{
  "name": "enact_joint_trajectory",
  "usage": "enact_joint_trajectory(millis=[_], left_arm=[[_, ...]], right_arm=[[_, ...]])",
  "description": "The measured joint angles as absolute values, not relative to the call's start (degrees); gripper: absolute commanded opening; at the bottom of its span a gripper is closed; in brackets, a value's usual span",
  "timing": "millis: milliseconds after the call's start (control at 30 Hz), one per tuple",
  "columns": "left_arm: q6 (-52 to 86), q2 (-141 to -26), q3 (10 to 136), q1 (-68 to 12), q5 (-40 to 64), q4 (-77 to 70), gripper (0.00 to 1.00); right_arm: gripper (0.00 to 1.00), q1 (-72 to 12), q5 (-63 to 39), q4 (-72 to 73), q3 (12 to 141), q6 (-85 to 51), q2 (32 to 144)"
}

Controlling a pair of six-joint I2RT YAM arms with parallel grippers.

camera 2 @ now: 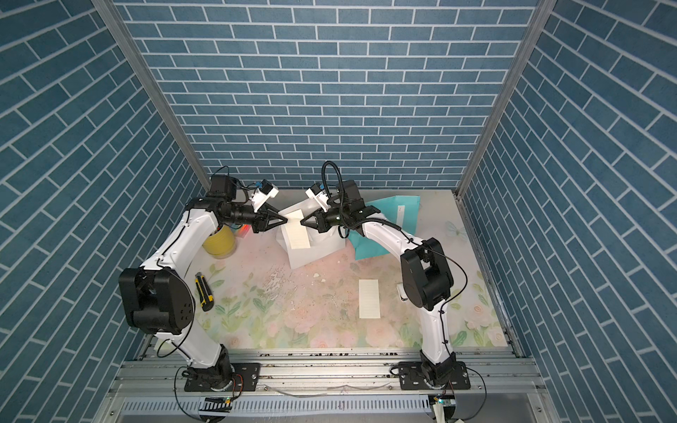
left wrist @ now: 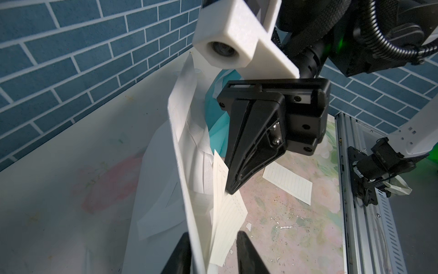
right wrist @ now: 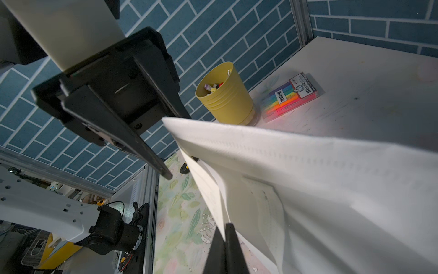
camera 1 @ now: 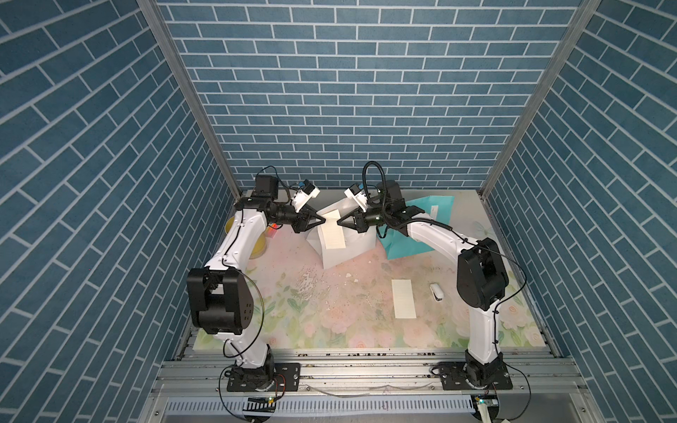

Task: Staple the receipts to the bags
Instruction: Hold the receipt from the takeout bag.

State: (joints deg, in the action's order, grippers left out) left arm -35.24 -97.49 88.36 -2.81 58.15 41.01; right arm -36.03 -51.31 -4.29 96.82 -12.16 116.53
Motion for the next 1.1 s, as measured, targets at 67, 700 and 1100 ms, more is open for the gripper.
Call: enact_joint_trajectory(millis=[67, 700, 1100], left_arm=[[-35.16, -97.49, 88.29, -2.81, 58.11, 40.84, 0.36], [-33.65, -97.49, 88.03, -2.81, 58.04, 39.18, 0.27], [-33.19, -97.62, 88.03, -2.81, 58.15, 39.16, 0.27]], right_arm=[[0.00, -36.07, -51.33, -3.84, 96.82, -12.21, 116.53], [0.00, -36.07, -51.64, 0.93, 96.79, -15.20, 117.10], [0.00, -36.05, -51.44, 5.30, 93.95, -18.35, 117.12]])
